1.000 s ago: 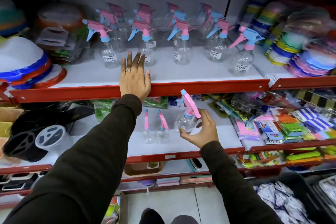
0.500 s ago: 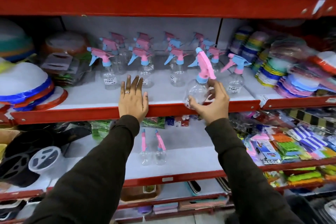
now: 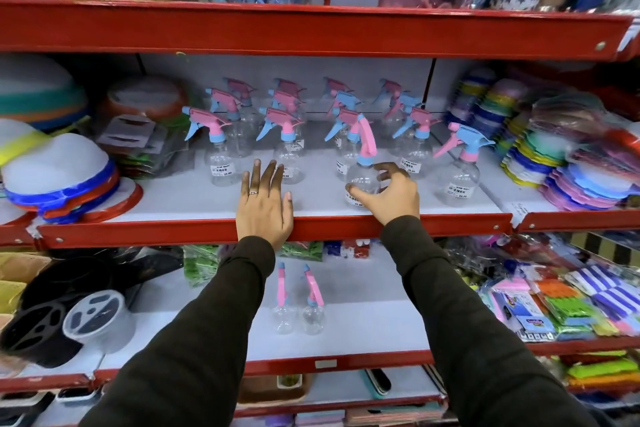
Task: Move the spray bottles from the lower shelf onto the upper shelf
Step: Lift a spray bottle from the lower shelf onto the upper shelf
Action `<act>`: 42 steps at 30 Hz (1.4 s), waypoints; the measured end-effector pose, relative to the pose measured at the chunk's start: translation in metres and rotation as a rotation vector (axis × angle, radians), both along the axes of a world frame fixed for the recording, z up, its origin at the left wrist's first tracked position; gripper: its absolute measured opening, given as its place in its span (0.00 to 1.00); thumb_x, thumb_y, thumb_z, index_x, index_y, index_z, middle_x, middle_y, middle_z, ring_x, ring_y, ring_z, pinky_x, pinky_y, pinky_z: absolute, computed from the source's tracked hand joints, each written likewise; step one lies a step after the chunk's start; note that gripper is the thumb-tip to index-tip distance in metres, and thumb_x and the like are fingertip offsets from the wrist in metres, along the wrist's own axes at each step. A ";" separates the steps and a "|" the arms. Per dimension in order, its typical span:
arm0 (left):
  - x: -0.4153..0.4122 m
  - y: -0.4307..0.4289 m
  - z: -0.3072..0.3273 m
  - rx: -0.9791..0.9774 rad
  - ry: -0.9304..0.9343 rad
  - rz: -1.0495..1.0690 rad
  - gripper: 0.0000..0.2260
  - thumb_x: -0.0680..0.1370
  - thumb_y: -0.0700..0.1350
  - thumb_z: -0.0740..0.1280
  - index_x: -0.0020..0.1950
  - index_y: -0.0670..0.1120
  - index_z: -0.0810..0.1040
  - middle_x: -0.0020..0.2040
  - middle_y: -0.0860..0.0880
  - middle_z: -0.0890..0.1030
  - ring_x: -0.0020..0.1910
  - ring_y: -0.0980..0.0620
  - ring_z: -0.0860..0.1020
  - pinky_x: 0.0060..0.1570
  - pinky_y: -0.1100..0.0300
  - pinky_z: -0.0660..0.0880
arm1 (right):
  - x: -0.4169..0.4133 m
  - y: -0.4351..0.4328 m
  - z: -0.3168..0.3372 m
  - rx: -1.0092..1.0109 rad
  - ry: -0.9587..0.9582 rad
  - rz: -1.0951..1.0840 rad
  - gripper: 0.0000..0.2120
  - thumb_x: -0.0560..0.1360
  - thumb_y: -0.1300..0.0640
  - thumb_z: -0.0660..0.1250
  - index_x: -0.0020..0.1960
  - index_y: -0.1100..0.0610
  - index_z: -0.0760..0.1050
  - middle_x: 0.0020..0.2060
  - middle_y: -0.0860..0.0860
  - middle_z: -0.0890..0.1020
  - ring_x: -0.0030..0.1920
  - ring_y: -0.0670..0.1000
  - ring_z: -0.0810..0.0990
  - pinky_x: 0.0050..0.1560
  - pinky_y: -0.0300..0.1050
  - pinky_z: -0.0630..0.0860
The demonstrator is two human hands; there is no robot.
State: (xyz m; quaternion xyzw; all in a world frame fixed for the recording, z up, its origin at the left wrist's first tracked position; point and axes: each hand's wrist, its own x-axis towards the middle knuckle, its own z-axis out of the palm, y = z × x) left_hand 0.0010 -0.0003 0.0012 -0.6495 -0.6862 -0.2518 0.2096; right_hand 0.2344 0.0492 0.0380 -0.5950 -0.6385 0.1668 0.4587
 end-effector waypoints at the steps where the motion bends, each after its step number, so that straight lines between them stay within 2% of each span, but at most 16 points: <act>1: 0.000 0.000 0.000 -0.001 -0.001 0.001 0.27 0.81 0.51 0.48 0.78 0.42 0.62 0.79 0.44 0.63 0.81 0.44 0.50 0.79 0.51 0.38 | -0.001 0.000 -0.001 -0.003 -0.002 0.002 0.35 0.59 0.33 0.76 0.59 0.50 0.76 0.51 0.50 0.81 0.50 0.54 0.82 0.54 0.50 0.81; 6: 0.000 0.001 -0.002 -0.003 0.009 0.007 0.27 0.81 0.52 0.47 0.78 0.42 0.62 0.79 0.44 0.63 0.81 0.44 0.50 0.79 0.50 0.38 | -0.001 0.001 -0.004 -0.009 -0.023 0.017 0.35 0.61 0.35 0.73 0.63 0.51 0.75 0.54 0.51 0.81 0.52 0.54 0.81 0.57 0.49 0.80; 11: 0.000 0.001 -0.002 -0.003 0.005 0.005 0.28 0.81 0.52 0.47 0.78 0.42 0.62 0.79 0.44 0.62 0.81 0.44 0.49 0.79 0.49 0.40 | -0.006 0.001 -0.002 0.018 -0.032 0.029 0.39 0.62 0.36 0.71 0.68 0.54 0.71 0.62 0.54 0.77 0.64 0.57 0.75 0.65 0.50 0.74; 14: 0.001 0.001 -0.002 0.004 -0.002 -0.002 0.28 0.81 0.52 0.47 0.78 0.42 0.62 0.79 0.43 0.62 0.81 0.43 0.50 0.79 0.49 0.39 | -0.012 0.002 0.000 0.033 -0.006 -0.007 0.37 0.62 0.35 0.75 0.62 0.55 0.71 0.58 0.55 0.76 0.61 0.57 0.75 0.62 0.51 0.75; 17: 0.000 0.001 -0.002 0.001 -0.008 -0.005 0.28 0.81 0.52 0.47 0.78 0.42 0.62 0.79 0.43 0.62 0.81 0.43 0.50 0.79 0.49 0.41 | -0.015 0.004 0.000 0.043 0.045 -0.004 0.31 0.63 0.42 0.79 0.58 0.57 0.72 0.55 0.55 0.77 0.57 0.56 0.77 0.58 0.49 0.76; 22: 0.000 0.001 -0.002 0.005 -0.007 -0.004 0.27 0.81 0.51 0.48 0.78 0.42 0.63 0.79 0.43 0.63 0.81 0.43 0.51 0.79 0.49 0.40 | -0.016 0.008 -0.004 0.028 0.075 0.070 0.31 0.65 0.49 0.77 0.65 0.56 0.75 0.60 0.54 0.80 0.59 0.57 0.78 0.63 0.52 0.76; 27: 0.000 0.002 -0.002 0.010 -0.011 -0.005 0.27 0.81 0.51 0.49 0.78 0.42 0.62 0.79 0.44 0.63 0.81 0.43 0.50 0.79 0.49 0.40 | -0.018 0.006 -0.006 0.073 0.056 0.047 0.36 0.64 0.44 0.76 0.68 0.54 0.70 0.63 0.55 0.75 0.65 0.55 0.74 0.67 0.51 0.74; 29: -0.001 0.003 -0.003 0.009 -0.007 0.000 0.27 0.81 0.51 0.50 0.78 0.42 0.62 0.79 0.44 0.63 0.81 0.43 0.50 0.79 0.49 0.40 | -0.018 0.006 -0.006 0.081 0.042 -0.005 0.35 0.63 0.41 0.78 0.64 0.53 0.70 0.61 0.55 0.74 0.63 0.56 0.73 0.64 0.51 0.75; 32: -0.001 0.004 -0.003 0.007 -0.010 -0.001 0.27 0.80 0.51 0.50 0.78 0.43 0.62 0.79 0.44 0.63 0.81 0.43 0.50 0.79 0.49 0.40 | -0.017 0.008 -0.007 0.084 0.047 0.002 0.31 0.64 0.44 0.79 0.61 0.53 0.72 0.58 0.54 0.76 0.58 0.55 0.77 0.60 0.52 0.78; 35: -0.001 0.004 -0.003 0.010 -0.021 -0.003 0.27 0.80 0.51 0.49 0.78 0.43 0.62 0.79 0.44 0.63 0.81 0.43 0.50 0.79 0.49 0.41 | -0.018 0.009 -0.005 0.071 0.075 0.008 0.30 0.65 0.46 0.79 0.63 0.53 0.74 0.59 0.53 0.78 0.56 0.54 0.79 0.60 0.51 0.79; 42: -0.002 0.008 -0.003 -0.012 -0.039 -0.008 0.28 0.80 0.52 0.48 0.79 0.43 0.62 0.79 0.44 0.63 0.81 0.44 0.50 0.79 0.48 0.43 | -0.022 0.014 -0.009 0.036 0.061 0.031 0.32 0.67 0.47 0.76 0.69 0.53 0.73 0.61 0.55 0.78 0.59 0.56 0.79 0.62 0.51 0.78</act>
